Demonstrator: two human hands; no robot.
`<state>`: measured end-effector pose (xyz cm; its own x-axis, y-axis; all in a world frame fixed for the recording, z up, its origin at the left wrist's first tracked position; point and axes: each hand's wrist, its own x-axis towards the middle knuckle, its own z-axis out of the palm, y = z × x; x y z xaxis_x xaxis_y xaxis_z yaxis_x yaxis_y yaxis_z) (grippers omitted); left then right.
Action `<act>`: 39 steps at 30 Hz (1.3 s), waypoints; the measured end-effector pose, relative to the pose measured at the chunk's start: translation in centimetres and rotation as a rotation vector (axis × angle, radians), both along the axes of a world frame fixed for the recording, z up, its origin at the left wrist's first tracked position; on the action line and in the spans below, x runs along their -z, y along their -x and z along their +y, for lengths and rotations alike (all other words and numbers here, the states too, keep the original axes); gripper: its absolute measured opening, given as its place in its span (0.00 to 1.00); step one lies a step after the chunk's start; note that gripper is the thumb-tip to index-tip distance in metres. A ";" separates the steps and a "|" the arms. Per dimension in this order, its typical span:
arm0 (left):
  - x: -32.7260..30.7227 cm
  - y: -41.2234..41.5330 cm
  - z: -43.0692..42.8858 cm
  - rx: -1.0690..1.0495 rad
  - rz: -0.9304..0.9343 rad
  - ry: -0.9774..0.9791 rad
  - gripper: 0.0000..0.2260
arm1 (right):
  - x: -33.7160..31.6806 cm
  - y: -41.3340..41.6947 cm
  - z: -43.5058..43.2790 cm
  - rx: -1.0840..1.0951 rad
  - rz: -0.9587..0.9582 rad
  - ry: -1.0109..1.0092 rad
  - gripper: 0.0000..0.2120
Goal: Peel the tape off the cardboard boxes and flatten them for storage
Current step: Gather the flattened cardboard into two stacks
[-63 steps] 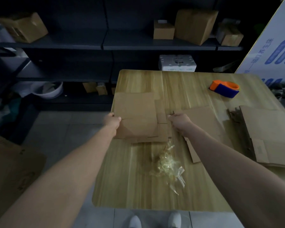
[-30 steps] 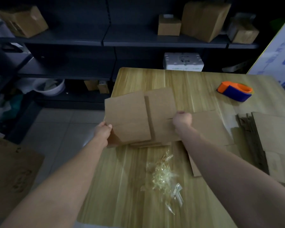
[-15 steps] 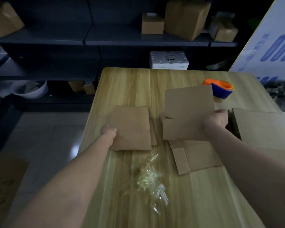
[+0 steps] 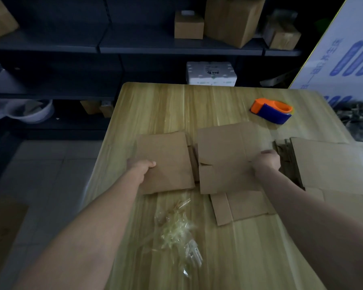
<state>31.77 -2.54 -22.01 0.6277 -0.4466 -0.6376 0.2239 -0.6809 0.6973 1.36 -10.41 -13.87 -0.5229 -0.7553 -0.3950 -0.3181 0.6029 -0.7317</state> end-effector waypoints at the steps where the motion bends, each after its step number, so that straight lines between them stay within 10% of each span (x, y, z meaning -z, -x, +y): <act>1: 0.1 0.1 0.0 0.004 0.007 -0.001 0.27 | 0.1 0.1 0.0 -0.009 0.002 -0.001 0.15; 13: -0.8 -3.1 0.8 0.162 -0.003 -0.052 0.23 | 0.2 0.0 0.7 -0.061 -0.015 -0.041 0.14; 32: -0.5 -8.2 3.6 0.628 -0.538 -0.348 0.25 | 1.2 -3.0 5.3 0.048 -0.008 -0.040 0.14; 39: -2.1 -5.3 2.2 0.501 -0.735 -0.272 0.21 | 1.1 -1.0 5.9 0.097 -0.009 -0.010 0.17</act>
